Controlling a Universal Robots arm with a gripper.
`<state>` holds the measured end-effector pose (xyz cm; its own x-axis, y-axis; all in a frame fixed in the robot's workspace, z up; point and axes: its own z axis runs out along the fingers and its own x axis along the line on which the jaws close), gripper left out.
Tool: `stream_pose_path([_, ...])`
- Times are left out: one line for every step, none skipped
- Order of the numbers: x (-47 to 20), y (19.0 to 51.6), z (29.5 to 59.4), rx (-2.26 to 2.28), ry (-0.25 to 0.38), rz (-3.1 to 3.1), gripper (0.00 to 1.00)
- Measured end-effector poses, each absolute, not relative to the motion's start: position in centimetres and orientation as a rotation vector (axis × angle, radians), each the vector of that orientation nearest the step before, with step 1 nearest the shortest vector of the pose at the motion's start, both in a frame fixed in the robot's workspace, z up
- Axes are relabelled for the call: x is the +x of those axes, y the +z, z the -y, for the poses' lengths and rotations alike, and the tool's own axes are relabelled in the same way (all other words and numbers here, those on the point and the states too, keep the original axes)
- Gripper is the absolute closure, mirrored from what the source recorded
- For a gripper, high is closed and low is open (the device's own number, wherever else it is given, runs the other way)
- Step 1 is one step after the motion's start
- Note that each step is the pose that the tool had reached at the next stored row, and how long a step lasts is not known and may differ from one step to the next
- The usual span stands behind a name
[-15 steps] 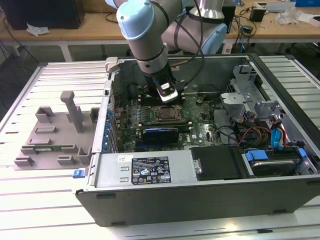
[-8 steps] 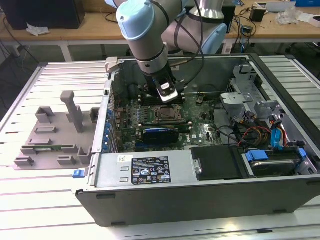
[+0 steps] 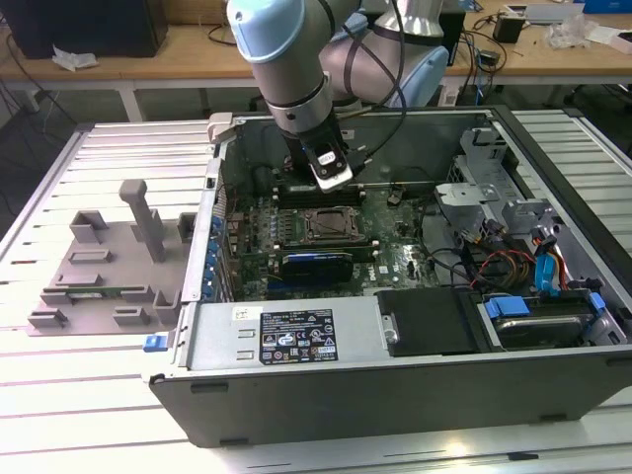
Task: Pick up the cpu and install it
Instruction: 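Install the first cpu locking lever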
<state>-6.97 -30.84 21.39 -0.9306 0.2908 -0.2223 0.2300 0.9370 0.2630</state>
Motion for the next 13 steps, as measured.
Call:
stream_pose_path([-6.97,21.41,30.84,0.387,0.325,-2.835,0.89])
stream_pose_path([-6.94,21.41,30.84,0.384,0.303,-2.837,0.89])
stream_pose_path([-6.92,21.42,30.84,0.382,0.277,-2.839,0.89])
stream_pose_path([-6.91,21.42,30.85,0.380,0.245,-2.841,0.89])
stream_pose_path([-6.90,21.42,30.84,0.379,0.217,-2.842,0.89])
stream_pose_path([-6.85,21.41,30.84,0.375,0.170,-2.847,0.89])
stream_pose_path([-6.81,21.42,30.84,0.372,0.142,-2.850,0.89])
stream_pose_path([-6.78,21.42,30.85,0.370,0.119,-2.855,0.89])
stream_pose_path([-6.69,21.42,30.84,0.368,0.086,-2.865,0.89])
stream_pose_path([-6.69,21.42,30.85,0.367,0.083,-2.865,0.89])
stream_pose_path([-6.69,21.42,30.85,0.367,0.081,-2.866,0.89])
stream_pose_path([-6.68,21.41,30.84,0.367,0.081,-2.867,0.89])
stream_pose_path([-6.59,21.40,30.84,0.371,0.077,-2.891,0.89])
